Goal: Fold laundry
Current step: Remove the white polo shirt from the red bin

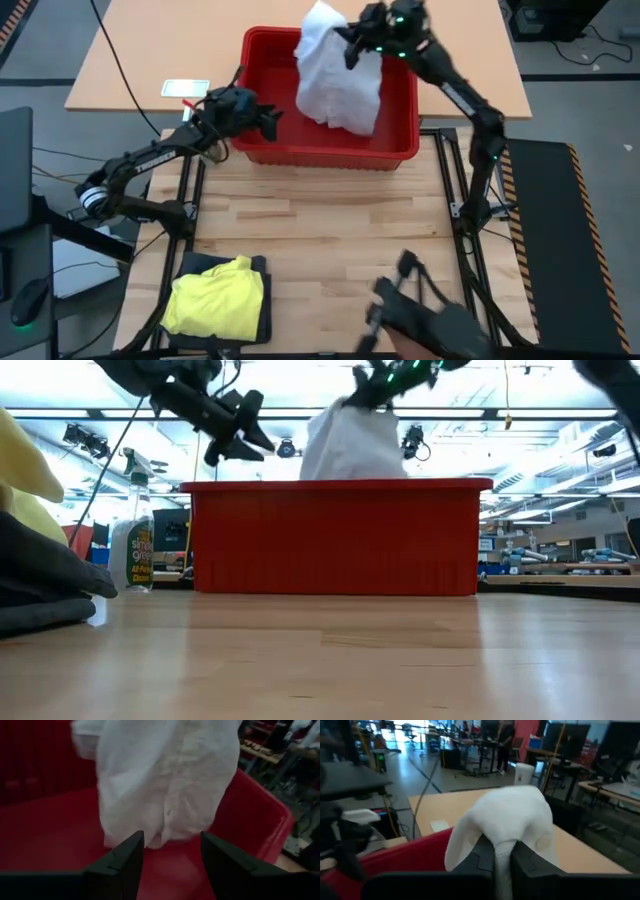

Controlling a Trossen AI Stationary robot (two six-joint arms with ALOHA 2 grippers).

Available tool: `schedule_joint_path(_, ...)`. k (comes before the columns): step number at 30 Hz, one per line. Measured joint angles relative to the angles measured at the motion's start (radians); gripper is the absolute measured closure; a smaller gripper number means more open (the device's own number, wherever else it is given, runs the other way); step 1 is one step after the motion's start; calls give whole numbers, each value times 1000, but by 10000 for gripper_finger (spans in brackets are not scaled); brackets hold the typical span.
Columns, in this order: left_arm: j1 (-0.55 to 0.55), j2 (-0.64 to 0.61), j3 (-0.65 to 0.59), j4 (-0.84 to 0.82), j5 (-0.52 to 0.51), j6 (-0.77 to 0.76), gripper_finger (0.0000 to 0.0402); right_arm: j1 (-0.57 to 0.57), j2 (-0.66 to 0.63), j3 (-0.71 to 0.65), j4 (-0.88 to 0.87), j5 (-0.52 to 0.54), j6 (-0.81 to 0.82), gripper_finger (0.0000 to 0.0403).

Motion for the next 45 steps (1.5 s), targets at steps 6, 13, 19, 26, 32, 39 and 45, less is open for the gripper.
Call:
schedule_joint_path(6, -96, -60, 2, 49, -41, -14, 205, 17, -168, 0, -95, -68, -106, 380)
schedule_joint_path(13, -275, -119, 2, 109, -174, -16, 205, 58, -338, -1, -125, -108, -154, 380)
schedule_joint_path(19, -429, -161, 3, 123, -267, -16, 205, 131, -435, -1, -204, -115, -104, 380)
schedule_joint_path(26, -520, -170, 3, 85, -286, 63, 205, 286, -483, -1, -298, -49, 12, 381)
schedule_joint_path(32, -645, -183, 3, 60, -286, 34, 205, 514, -471, -4, -559, 192, 197, 381)
schedule_joint_path(39, -911, -208, 5, -145, -334, -147, 205, 907, -452, -205, -680, 534, 529, 381)
schedule_joint_path(45, -1157, -144, 3, -301, -517, -308, 205, 1188, -396, -546, -480, 691, 840, 381)
